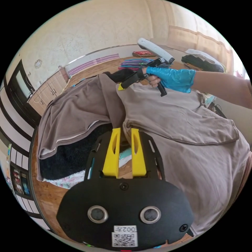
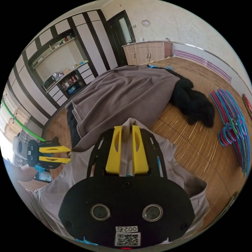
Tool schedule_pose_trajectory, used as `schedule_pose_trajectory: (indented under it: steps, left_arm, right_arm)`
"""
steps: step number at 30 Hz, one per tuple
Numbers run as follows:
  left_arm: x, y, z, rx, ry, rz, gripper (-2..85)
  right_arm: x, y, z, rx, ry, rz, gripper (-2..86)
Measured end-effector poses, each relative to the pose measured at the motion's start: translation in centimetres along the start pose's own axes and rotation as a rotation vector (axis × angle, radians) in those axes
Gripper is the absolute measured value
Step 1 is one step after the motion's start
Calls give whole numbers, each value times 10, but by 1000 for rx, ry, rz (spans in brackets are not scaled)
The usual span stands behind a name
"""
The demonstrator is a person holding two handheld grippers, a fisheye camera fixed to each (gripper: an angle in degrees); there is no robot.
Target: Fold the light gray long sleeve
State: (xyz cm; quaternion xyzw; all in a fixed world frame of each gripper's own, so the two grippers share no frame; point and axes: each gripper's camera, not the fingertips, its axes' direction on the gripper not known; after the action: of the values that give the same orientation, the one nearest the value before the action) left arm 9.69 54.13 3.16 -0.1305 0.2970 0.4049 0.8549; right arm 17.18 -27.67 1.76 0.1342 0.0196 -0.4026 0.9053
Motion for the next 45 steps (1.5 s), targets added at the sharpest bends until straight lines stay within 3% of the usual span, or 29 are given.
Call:
schedule_pose_trajectory:
  steps: [9,15,19,25,32,39,45]
  left_arm:
    - [-6,1,-14,84,-111,-153,-9]
    - [-19,-5,14,-43,-90,-204,-10]
    - [-20,-11,24,-79,-83,-183,-10]
    - [-17,-20,30,-113,-77,-170,-11]
    - [-17,-27,20,-139,-72,-226,-15]
    - [1,-39,-16,-99,-107,-251,-12]
    - [48,-72,-28,-48,-18,-166,-11]
  right_arm:
    - [-6,-45,17,28,117,-41,-7]
    - [3,-75,59,-125,99,-62,4]
    - [11,-83,43,-144,32,-90,40]
    - [35,-79,-63,-130,-60,-156,81]
    - [56,-10,-237,-9,136,-158,74]
    - [100,144,-348,-9,370,71,101]
    - [145,243,-365,-15,369,322,135]
